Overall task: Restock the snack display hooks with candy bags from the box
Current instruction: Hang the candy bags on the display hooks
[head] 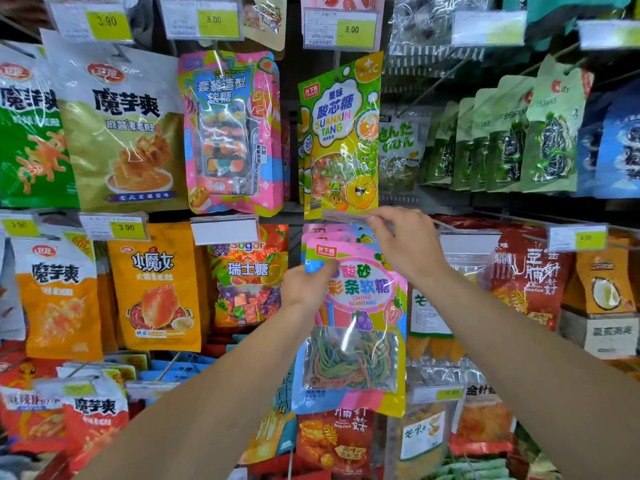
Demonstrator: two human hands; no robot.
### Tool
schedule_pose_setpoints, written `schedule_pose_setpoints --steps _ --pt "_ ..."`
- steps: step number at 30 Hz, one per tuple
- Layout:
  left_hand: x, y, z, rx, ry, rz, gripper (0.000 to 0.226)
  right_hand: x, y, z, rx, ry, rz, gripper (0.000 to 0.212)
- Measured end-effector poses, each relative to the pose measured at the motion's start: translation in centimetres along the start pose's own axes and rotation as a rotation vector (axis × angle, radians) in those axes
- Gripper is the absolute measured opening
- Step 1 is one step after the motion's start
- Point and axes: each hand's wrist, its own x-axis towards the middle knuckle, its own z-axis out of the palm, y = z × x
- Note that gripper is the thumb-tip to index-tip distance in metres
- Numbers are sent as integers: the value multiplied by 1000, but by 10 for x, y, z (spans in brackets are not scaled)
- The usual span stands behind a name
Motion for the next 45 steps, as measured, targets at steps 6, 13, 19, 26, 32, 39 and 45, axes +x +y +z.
schedule_pose_setpoints --steps 6,13,19,26,32,39,45 --pt "16 14 3 26 66 26 32 1 0 1 -8 -2 17 43" --pt "25 18 4 67 106 22 31 -1 -3 2 14 4 38 41" --pt "25 23 6 105 114 27 29 -4 -6 1 30 19 42 41" --pt "27 21 0 112 120 15 26 -6 -11 -3 37 9 67 42" --pt "26 21 5 111 123 2 27 -10 -12 -3 25 1 66 44" --pt "26 17 1 67 87 -33 32 -12 -24 -6 231 70 485 58" --pt "23 14 -4 36 40 -62 37 -8 -21 0 521 22 663 60"
